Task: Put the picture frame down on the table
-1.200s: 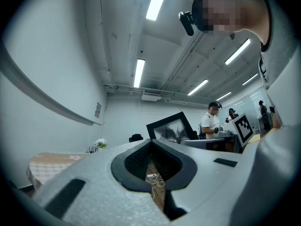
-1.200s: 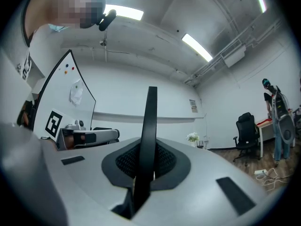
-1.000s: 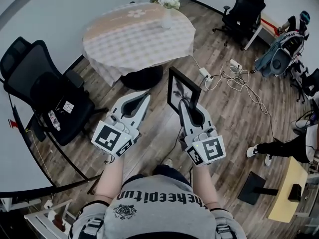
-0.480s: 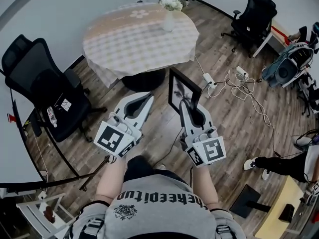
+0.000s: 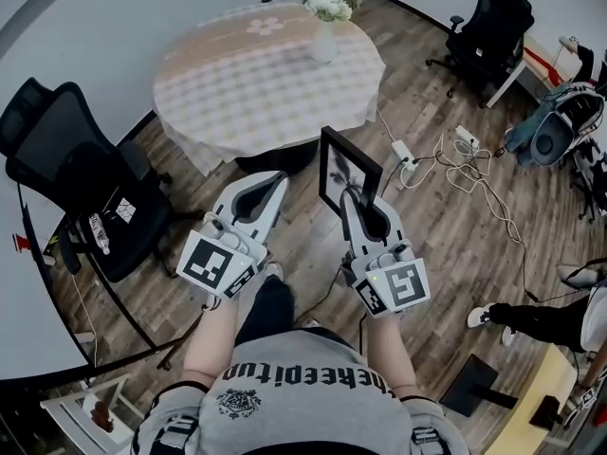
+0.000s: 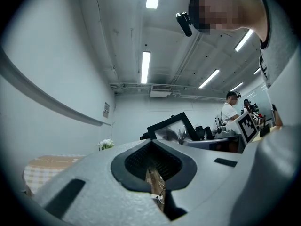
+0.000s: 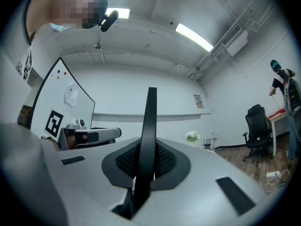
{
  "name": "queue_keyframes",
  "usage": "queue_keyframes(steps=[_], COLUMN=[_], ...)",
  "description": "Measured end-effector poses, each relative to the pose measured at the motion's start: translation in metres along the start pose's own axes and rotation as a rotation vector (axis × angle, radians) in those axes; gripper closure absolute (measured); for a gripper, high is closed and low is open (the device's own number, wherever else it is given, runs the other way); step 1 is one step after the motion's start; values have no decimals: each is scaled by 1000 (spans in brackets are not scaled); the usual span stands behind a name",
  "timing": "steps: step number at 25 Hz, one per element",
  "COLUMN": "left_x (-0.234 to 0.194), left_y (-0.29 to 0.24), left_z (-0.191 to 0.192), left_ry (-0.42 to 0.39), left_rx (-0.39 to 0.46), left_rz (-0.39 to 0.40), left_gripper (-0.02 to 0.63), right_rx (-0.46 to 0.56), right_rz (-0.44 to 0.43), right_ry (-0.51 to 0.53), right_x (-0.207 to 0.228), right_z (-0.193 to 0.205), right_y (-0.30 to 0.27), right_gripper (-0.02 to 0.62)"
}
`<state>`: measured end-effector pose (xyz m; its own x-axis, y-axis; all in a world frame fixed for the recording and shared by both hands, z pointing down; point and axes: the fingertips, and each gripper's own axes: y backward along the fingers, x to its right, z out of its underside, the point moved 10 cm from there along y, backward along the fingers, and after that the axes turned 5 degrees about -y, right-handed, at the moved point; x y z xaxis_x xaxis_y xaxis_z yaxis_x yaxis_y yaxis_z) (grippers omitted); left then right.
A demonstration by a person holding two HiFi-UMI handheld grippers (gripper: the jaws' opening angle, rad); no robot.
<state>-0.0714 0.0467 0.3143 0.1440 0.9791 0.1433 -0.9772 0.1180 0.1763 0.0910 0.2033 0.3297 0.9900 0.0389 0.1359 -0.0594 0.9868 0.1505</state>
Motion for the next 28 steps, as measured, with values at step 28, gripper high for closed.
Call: queue_keyframes(steps=[28], left_x=[-213], left_y=[-64], left_z=[42], left_ry=[4], left_rx=[24], left_rz=[76], left_gripper=[591], right_rx=[-23], right_rz=[99], right_ry=[33], right_x=[12], right_z=[30], right_y=[-208], right_gripper=[574])
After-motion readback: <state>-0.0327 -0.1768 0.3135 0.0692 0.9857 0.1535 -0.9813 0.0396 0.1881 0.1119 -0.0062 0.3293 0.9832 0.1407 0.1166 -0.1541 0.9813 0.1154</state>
